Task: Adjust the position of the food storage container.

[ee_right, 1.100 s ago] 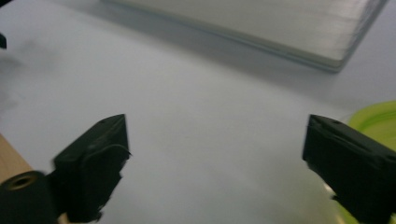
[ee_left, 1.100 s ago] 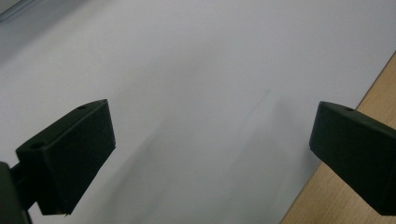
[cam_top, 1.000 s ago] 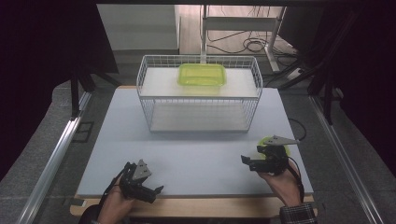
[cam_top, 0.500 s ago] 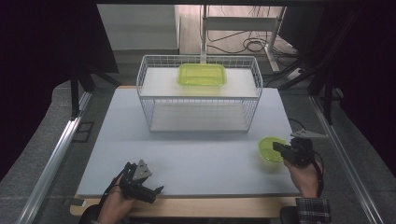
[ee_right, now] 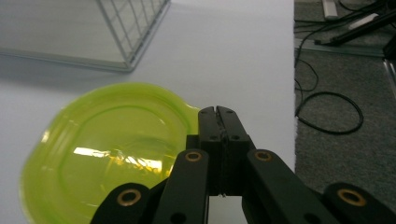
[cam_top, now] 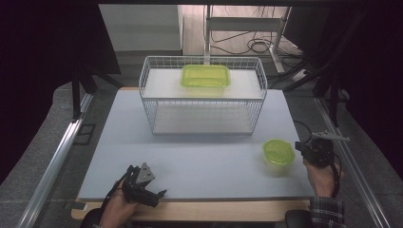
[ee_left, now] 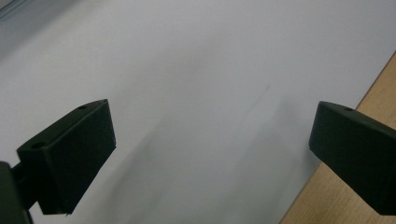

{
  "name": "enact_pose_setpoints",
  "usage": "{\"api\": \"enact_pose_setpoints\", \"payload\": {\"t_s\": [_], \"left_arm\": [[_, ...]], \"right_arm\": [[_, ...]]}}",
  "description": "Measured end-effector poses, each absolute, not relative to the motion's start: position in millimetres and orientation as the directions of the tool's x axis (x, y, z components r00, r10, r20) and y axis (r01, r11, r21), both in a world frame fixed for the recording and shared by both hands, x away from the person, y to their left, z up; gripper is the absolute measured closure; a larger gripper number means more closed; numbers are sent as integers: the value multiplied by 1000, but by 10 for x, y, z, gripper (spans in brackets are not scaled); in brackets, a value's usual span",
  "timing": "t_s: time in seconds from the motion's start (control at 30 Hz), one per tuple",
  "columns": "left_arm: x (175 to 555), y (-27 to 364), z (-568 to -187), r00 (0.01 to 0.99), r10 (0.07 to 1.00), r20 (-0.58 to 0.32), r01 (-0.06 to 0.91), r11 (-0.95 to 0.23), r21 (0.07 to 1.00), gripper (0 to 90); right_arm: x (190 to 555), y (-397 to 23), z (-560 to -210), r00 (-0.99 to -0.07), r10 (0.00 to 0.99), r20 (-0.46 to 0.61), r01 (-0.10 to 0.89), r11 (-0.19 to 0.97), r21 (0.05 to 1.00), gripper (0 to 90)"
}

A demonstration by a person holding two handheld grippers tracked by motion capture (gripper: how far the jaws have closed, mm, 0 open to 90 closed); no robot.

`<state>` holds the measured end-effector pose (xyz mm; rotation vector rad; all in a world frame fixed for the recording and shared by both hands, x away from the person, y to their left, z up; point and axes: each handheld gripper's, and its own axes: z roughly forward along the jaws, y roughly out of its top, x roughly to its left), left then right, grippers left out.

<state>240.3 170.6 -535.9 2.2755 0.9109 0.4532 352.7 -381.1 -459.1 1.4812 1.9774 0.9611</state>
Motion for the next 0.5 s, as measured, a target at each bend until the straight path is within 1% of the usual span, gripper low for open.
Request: {"api": "enact_pose_setpoints", "payload": {"t_s": [0.2, 0.37, 0.5], "left_arm": [[2403, 1701, -5365, 702, 707, 78, 491, -560, 667, 3], [2402, 1698, -5367, 704, 706, 78, 491, -563, 664, 3], [2403, 1693, -5373, 707, 703, 82, 491, -570, 659, 3]], "right_arm": [[3559, -3829, -4671, -286, 958, 23, 630, 169, 758, 892], [3563, -3797, -4704, -296, 955, 23, 641, 181, 745, 892], [3557, -3752, -4717, -282, 959, 18, 654, 179, 735, 892]]}}
